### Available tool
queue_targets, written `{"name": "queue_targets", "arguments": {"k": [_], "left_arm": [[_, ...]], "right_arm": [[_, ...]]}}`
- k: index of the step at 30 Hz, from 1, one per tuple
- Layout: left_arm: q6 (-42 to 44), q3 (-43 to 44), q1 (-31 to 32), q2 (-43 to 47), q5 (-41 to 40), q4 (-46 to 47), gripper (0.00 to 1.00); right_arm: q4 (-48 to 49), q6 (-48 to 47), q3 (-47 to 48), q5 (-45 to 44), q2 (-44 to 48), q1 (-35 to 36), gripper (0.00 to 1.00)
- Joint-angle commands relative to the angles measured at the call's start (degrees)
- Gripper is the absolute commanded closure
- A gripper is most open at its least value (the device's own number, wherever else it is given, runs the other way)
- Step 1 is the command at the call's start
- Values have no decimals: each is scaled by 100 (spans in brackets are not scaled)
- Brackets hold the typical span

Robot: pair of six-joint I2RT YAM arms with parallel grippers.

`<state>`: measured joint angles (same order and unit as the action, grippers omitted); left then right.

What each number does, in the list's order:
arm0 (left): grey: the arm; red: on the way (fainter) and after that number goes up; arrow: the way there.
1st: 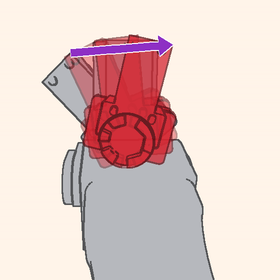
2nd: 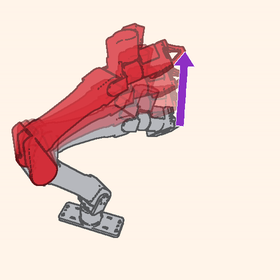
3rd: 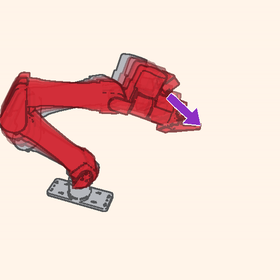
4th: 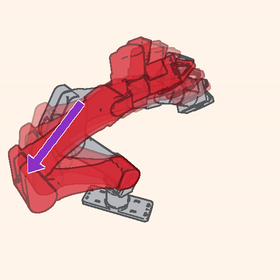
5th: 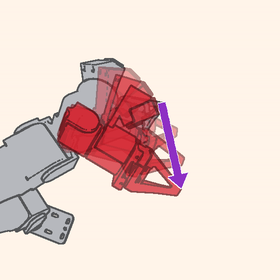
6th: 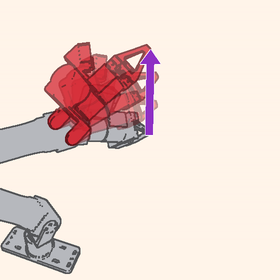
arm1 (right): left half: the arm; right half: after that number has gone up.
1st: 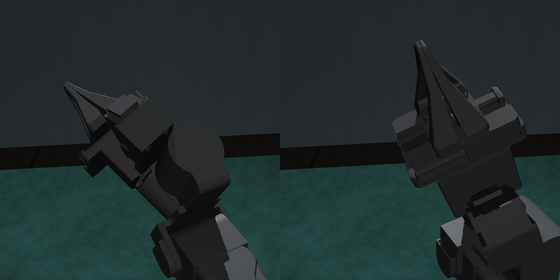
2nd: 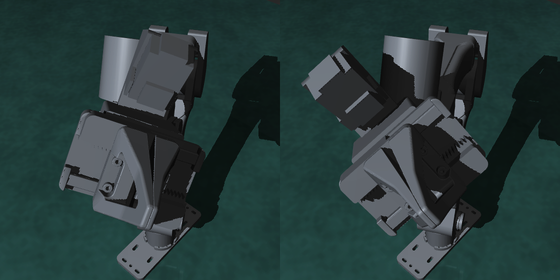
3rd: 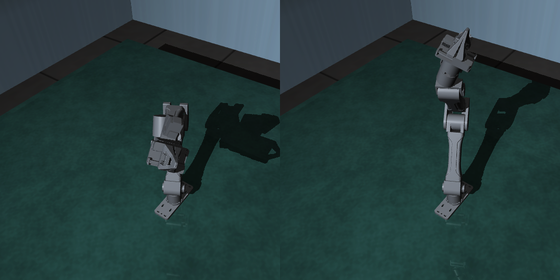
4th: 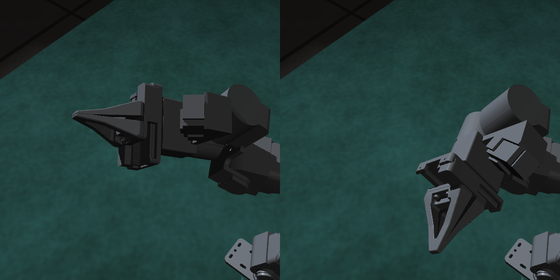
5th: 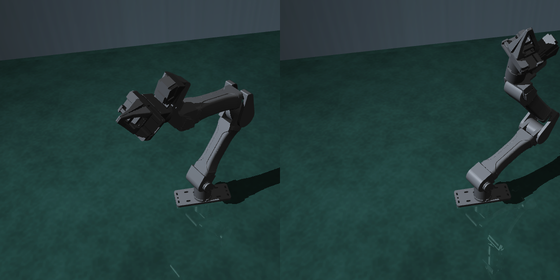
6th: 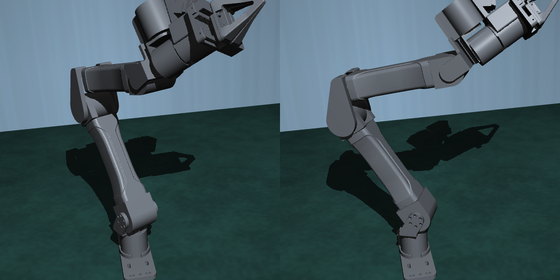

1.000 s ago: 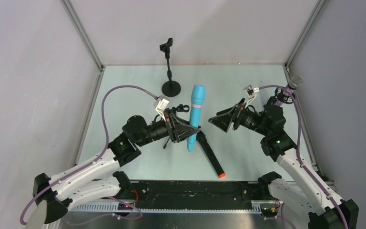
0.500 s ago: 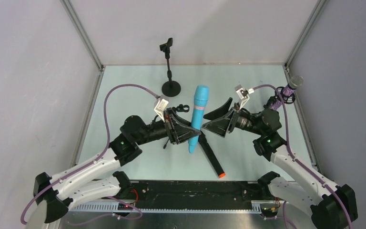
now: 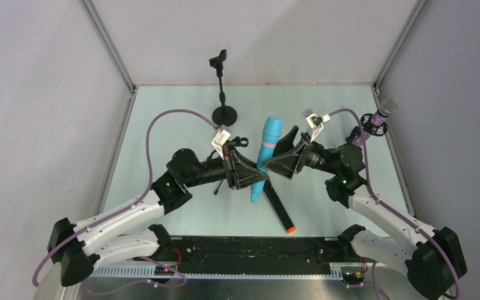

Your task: Attach the microphones to the stand

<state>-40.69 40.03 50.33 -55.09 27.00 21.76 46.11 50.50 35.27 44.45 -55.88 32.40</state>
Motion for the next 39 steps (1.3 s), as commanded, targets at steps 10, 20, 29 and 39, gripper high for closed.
{"name": "queue_targets", "arguments": {"k": [10,20,29,39], "left_arm": [[-97,-105,-48,-200,183,359,100],[-229,-136,-113,-333,2,383,92],[-445,-250,-349,-364,-576,391,83],[-775,-502,-716,-176,-1297,432,1]], "right_arm": [[298,195,516,208,-325,60,40],[132,159,516,187,-312,56,100],[-938,-595,512,-220,127,39,100],[-2068,-1391,514,-906,667,-39,100]]}}
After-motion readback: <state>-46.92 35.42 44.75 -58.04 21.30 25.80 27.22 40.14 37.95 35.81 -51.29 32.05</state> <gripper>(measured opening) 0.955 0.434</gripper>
